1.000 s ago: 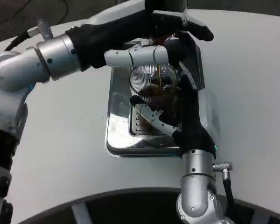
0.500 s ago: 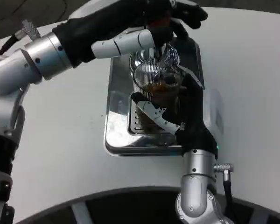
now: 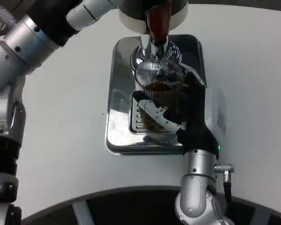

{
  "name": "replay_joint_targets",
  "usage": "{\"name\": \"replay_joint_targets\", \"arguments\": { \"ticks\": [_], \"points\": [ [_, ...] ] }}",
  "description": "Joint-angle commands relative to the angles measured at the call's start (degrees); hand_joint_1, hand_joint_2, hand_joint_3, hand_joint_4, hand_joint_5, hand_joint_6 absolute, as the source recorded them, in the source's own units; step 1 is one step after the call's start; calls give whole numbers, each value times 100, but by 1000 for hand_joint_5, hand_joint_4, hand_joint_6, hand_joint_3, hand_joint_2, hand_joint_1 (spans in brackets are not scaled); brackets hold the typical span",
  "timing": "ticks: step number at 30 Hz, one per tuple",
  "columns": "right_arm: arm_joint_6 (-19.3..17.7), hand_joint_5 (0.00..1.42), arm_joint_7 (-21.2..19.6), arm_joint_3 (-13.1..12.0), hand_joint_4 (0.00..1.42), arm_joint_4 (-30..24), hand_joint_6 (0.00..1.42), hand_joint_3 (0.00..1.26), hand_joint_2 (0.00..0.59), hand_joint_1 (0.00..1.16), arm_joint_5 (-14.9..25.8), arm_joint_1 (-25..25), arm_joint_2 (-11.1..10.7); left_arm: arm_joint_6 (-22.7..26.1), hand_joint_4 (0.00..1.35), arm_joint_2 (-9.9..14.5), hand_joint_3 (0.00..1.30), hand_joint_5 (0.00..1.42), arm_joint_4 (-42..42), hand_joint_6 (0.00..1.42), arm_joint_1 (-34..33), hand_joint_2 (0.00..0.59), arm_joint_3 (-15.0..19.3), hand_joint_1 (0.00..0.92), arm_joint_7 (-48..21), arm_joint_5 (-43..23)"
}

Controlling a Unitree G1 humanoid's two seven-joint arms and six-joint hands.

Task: Grasp the cup under the faucet to collect the drink, then remove the cup.

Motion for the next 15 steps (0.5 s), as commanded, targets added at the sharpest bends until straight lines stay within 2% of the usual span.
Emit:
{"name": "replay_joint_targets", "arguments": {
  "ticks": [1,10,15],
  "points": [
    [41,679,-87,-8,607,155,535,481,251,760,55,-64,416,4,369,62,339,462,-198,351,-6,131,89,0,0,-131],
    [24,734,-204,9,652,60,588,544,250,776,19,-47,422,196,401,193,347,490,-812,378,425,131,160,0,-66,-340],
    [-10,808,-274,26,716,-64,680,582,232,789,-6,17,418,343,403,265,350,491,-1235,381,714,137,252,0,-37,-399]
  ]
}}
